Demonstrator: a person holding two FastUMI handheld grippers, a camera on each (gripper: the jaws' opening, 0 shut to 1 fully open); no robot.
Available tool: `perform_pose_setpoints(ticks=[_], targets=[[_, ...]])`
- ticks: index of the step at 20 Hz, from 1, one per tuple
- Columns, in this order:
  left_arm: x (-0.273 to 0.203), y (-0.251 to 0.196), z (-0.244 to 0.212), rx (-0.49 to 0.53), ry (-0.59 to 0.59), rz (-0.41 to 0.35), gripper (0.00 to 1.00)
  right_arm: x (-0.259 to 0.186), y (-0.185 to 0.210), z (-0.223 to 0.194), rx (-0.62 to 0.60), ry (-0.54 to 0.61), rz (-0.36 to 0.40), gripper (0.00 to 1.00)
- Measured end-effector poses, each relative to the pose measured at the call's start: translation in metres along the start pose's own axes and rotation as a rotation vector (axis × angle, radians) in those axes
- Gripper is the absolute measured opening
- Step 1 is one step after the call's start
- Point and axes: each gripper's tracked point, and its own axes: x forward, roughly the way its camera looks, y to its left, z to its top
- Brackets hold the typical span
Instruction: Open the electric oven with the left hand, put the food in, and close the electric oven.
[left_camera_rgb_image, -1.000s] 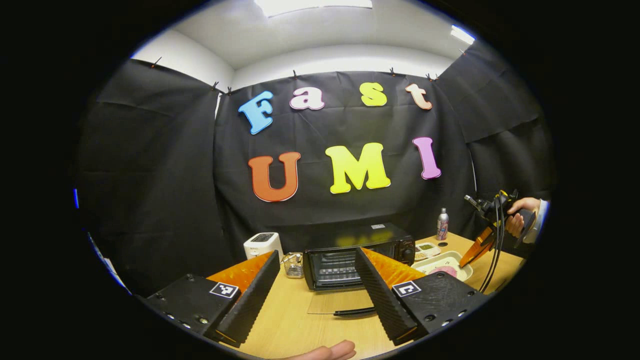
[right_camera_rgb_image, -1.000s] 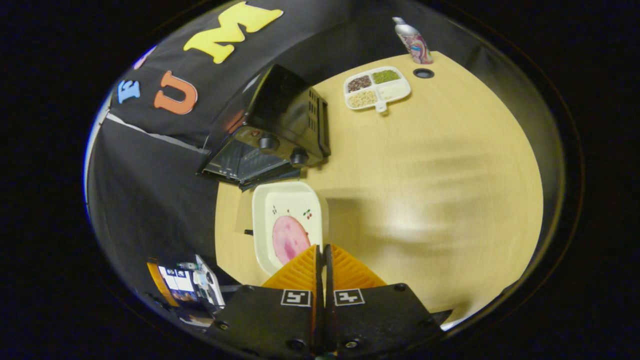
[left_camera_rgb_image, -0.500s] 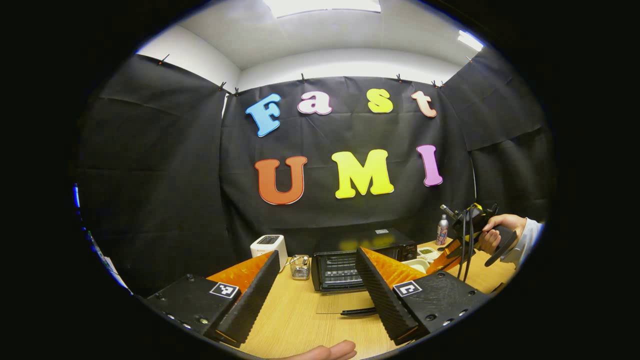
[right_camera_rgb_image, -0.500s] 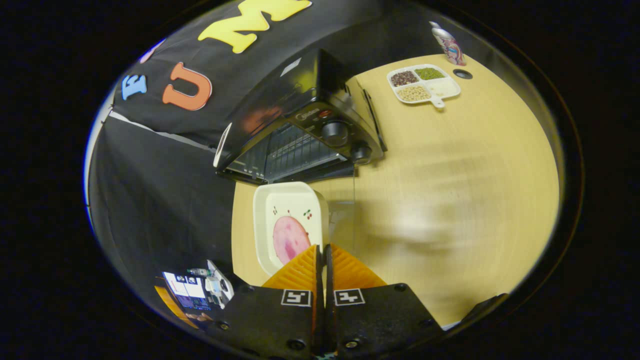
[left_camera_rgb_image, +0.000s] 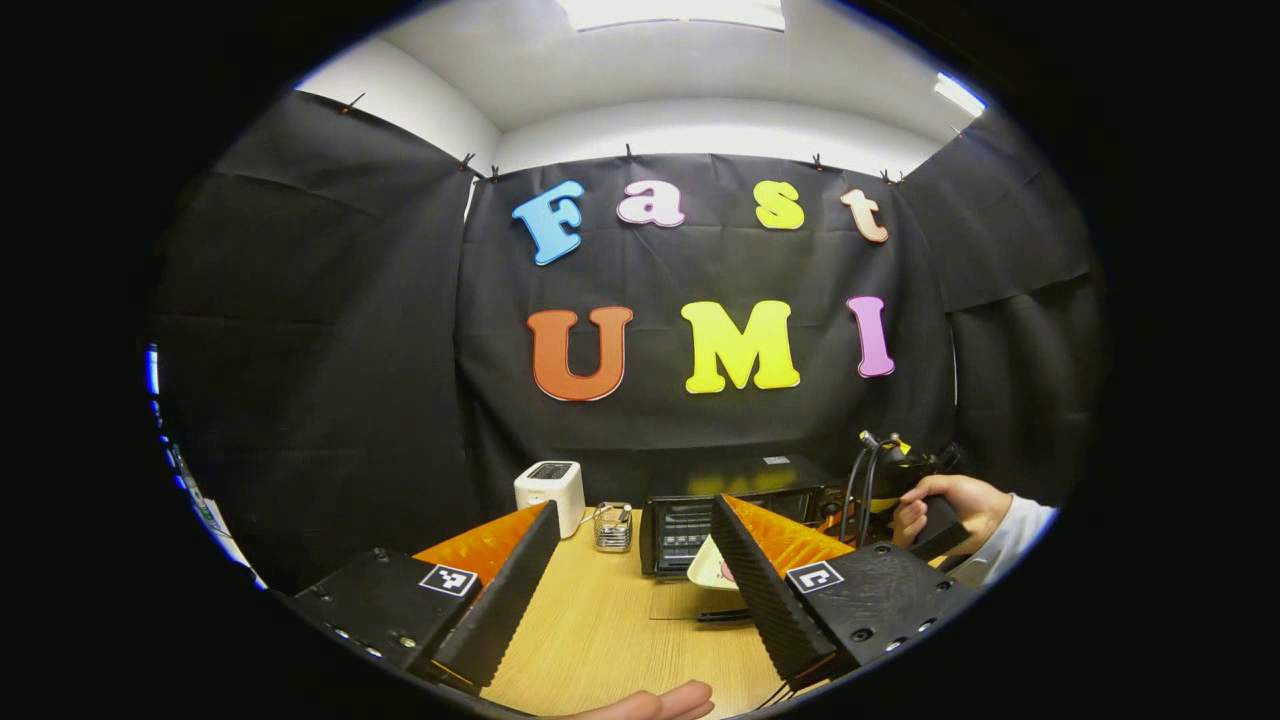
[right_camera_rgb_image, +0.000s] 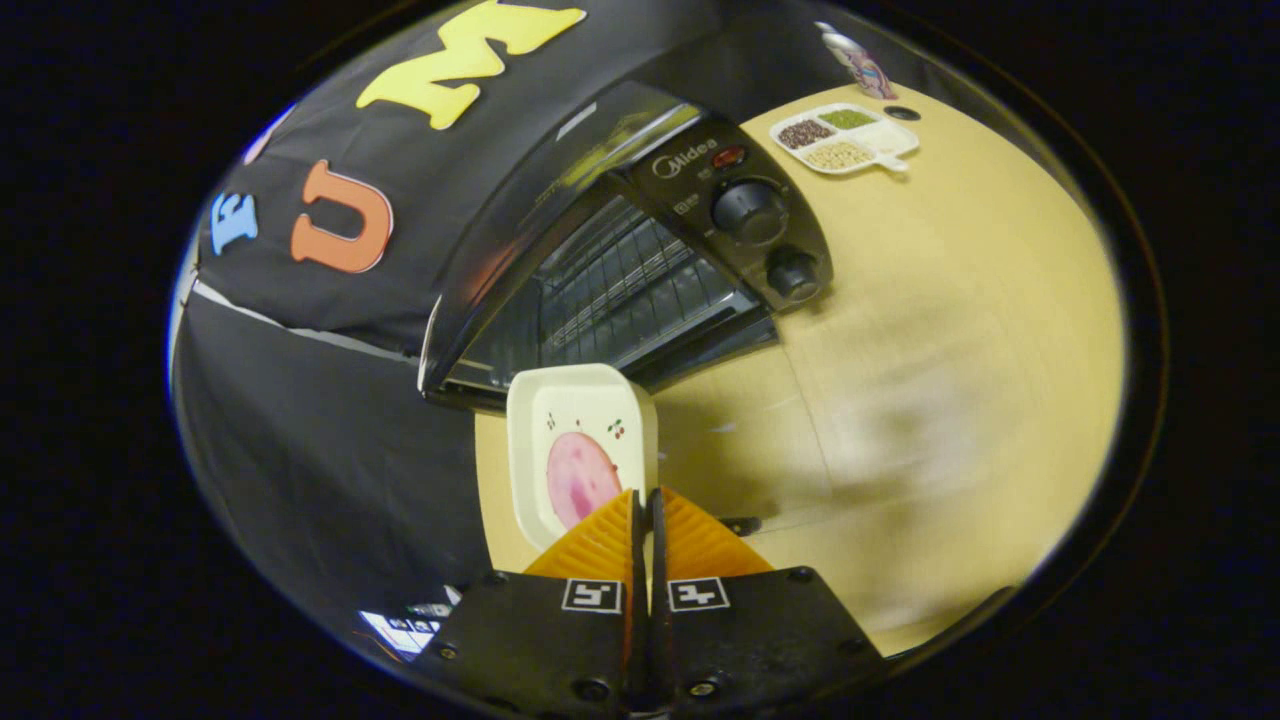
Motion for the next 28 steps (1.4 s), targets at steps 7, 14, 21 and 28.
perform_pose_setpoints(ticks=[7, 14, 21, 28], targets=[[-0.005, 0.025, -0.012, 0.033, 0.014, 0.050, 0.96, 0.038, 0.015, 0.021, 0.175, -0.150, -0.009, 0.01], [-0.002, 0.033, -0.017, 0.005, 0.021, 0.048, 0.96, 0.067, 0.022, 0.052, 0.324, -0.303, 0.023, 0.02], [0.010, 0.039, -0.032, -0.012, 0.042, 0.058, 0.96, 0.097, 0.038, 0.097, 0.364, -0.442, 0.137, 0.06], [0.014, 0.049, -0.043, -0.026, 0.060, 0.072, 0.96, 0.115, 0.023, 0.128, 0.386, -0.560, 0.155, 0.11]])
